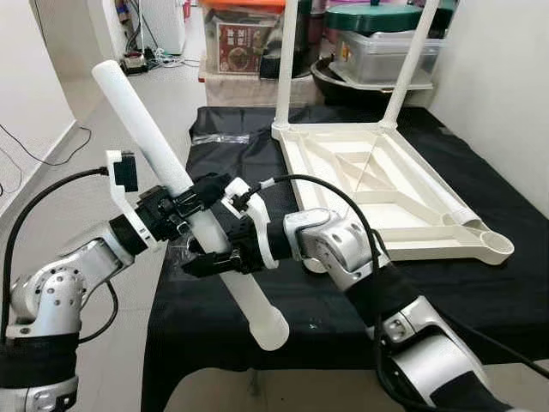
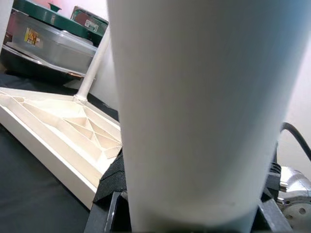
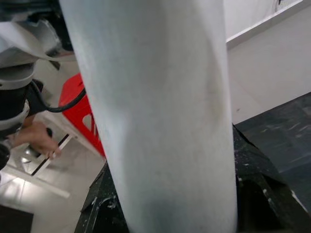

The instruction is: Building children table

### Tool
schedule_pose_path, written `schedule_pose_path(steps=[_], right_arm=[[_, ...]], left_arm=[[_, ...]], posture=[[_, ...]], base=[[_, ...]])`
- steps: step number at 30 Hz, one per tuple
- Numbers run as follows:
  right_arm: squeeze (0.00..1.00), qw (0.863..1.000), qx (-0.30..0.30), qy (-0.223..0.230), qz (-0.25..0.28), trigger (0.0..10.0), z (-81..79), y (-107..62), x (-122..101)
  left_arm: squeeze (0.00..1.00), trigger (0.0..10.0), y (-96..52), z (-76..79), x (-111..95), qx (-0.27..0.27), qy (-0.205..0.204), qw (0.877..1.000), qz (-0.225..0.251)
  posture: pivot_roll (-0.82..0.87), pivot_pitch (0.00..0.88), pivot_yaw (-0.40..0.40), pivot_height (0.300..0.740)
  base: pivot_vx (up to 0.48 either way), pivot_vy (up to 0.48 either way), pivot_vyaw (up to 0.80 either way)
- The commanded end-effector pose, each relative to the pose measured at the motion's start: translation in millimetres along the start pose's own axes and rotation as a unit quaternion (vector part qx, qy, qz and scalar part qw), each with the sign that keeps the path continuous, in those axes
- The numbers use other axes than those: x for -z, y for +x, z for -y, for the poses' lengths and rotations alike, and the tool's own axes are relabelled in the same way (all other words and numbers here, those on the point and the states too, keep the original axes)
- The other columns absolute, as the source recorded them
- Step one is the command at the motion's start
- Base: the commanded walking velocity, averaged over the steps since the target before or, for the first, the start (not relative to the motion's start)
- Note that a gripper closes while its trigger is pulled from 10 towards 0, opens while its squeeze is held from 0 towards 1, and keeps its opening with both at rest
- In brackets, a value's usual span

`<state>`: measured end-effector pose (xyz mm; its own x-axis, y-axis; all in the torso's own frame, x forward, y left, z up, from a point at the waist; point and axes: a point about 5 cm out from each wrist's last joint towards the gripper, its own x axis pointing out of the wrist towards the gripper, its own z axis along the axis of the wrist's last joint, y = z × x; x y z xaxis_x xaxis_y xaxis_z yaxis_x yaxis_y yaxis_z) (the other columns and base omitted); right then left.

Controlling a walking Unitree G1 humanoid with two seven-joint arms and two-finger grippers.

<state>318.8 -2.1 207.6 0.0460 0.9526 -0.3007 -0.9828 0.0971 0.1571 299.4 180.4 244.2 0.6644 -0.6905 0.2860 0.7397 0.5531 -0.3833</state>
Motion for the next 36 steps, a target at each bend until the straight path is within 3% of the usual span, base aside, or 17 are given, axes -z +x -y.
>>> schedule_pose_path(steps=[1, 2, 4, 5, 11, 14, 16, 17, 20, 21, 22, 26, 28, 31, 32, 34, 36], right_arm=[[0.0, 1.0, -0.03, -0.002, -0.003, 0.0, -10.3, 10.1, 1.7], [0.0, 1.0, -0.027, 0.002, -0.001, 0.0, -9.5, 8.5, 2.2], [0.0, 1.0, -0.025, 0.004, 0.0, 0.0, -9.0, 7.4, 2.6], [0.0, 1.0, -0.021, 0.008, 0.003, 0.0, -7.5, 2.6, 2.4], [0.0, 1.0, -0.004, 0.019, 0.014, 0.0, -1.2, -11.6, 0.9], [0.0, 0.999, 0.022, 0.034, 0.033, 0.0, 8.5, -25.9, -3.4], [0.0, 0.994, 0.059, 0.052, 0.073, 0.0, 22.4, -49.1, -17.7], [0.0, 0.994, 0.059, 0.052, 0.073, 0.0, 22.4, -49.1, -17.7], [0.0, 0.984, 0.103, 0.07, 0.127, 0.0, 38.2, -77.7, -36.9], [0.0, 0.984, 0.103, 0.07, 0.127, 0.0, 38.2, -77.7, -36.9], [0.0, 0.98, 0.115, 0.072, 0.147, 0.0, 42.5, -86.4, -43.2], [0.0, 0.973, 0.133, 0.072, 0.175, 0.0, 47.8, -97.5, -52.3], [0.0, 0.963, 0.163, 0.068, 0.204, 0.0, 53.8, -104.8, -59.8], [0.0, 0.936, 0.225, 0.077, 0.261, 0.0, 66.2, -119.4, -68.8], [0.0, 0.936, 0.225, 0.077, 0.261, 0.0, 66.2, -119.4, -68.8], [0.0, 0.92, 0.243, 0.096, 0.292, 0.0, 70.3, -126.8, -69.1], [0.0, 0.92, 0.243, 0.096, 0.292, 0.0, 70.3, -126.8, -69.1]], left_arm=[[0.0, 10.0, 3.0, -5.6, -5.7, -0.028, 0.016, 0.999, 0.018], [0.85, 10.0, 2.3, -9.2, -6.3, -0.042, 0.021, 0.999, 0.022], [0.85, 10.0, 1.7, -11.5, -6.7, -0.05, 0.025, 0.998, 0.024], [1.0, 10.0, 0.5, -14.7, -9.1, -0.065, 0.04, 0.997, 0.029], [1.0, 10.0, -5.5, -14.8, -19.2, -0.072, 0.067, 0.994, 0.046], [1.0, 10.0, -20.0, 0.1, -30.6, -0.044, 0.083, 0.994, 0.059], [1.0, 10.0, -37.1, 20.6, -33.8, -0.007, 0.095, 0.994, 0.047], [1.0, 10.0, -37.1, 20.6, -33.8, -0.007, 0.095, 0.994, 0.047], [1.0, 10.0, -51.5, 34.7, -28.7, 0.002, 0.102, 0.994, 0.041], [1.0, 10.0, -51.5, 34.7, -28.7, 0.002, 0.102, 0.994, 0.041], [0.0, 10.0, -54.4, 38.2, -27.6, -0.001, 0.107, 0.993, 0.044], [0.0, 10.0, -57.5, 41.6, -26.1, -0.01, 0.109, 0.993, 0.05], [0.0, 10.0, -59.6, 39.7, -26.5, -0.035, 0.11, 0.991, 0.065], [0.0, 10.0, -71.9, 22.3, -22.1, -0.153, 0.12, 0.978, 0.075], [0.0, 10.0, -71.9, 22.3, -22.1, -0.153, 0.12, 0.978, 0.075], [0.0, 10.0, -85.8, -3.2, -10.0, -0.277, 0.126, 0.951, 0.046], [0.0, 10.0, -85.8, -3.2, -10.0, -0.277, 0.126, 0.951, 0.046]], posture=[[0.01, 0.0, -0.037, 0.74], [0.01, 0.0, -0.038, 0.74], [0.01, 0.0, -0.038, 0.74], [0.01, 0.0, -0.043, 0.74], [0.01, 0.0, -0.047, 0.74], [0.01, 0.0, -0.048, 0.74], [0.01, 0.0, -0.054, 0.74], [0.01, 0.0, -0.054, 0.74], [0.02, 0.0, -0.068, 0.74], [0.02, 0.0, -0.068, 0.74], [0.03, 0.0, -0.072, 0.74], [0.03, 0.0, -0.077, 0.74], [0.03, 0.0, -0.077, 0.74], [0.04, 0.0, -0.081, 0.74], [0.04, 0.0, -0.081, 0.74], [0.04, 0.0, -0.082, 0.74], [0.04, 0.0, -0.082, 0.74]], base=[[0.0, 0.0, 0.0], [0.0, 0.0, 0.0], [0.0, 0.0, 0.0], [0.0, 0.0, 0.0], [0.0, 0.0, 0.0], [0.0, 0.0, 0.0], [0.0, 0.0, 0.0], [0.0, 0.0, 0.0], [0.0, 0.0, 0.0], [0.0, 0.0, 0.0], [0.0, 0.0, 0.0], [0.0, 0.0, 0.0], [0.0, 0.0, 0.0], [0.0, 0.0, 0.0], [0.0, 0.0, 0.0], [0.0, 0.0, 0.0], [0.0, 0.0, 0.0]])
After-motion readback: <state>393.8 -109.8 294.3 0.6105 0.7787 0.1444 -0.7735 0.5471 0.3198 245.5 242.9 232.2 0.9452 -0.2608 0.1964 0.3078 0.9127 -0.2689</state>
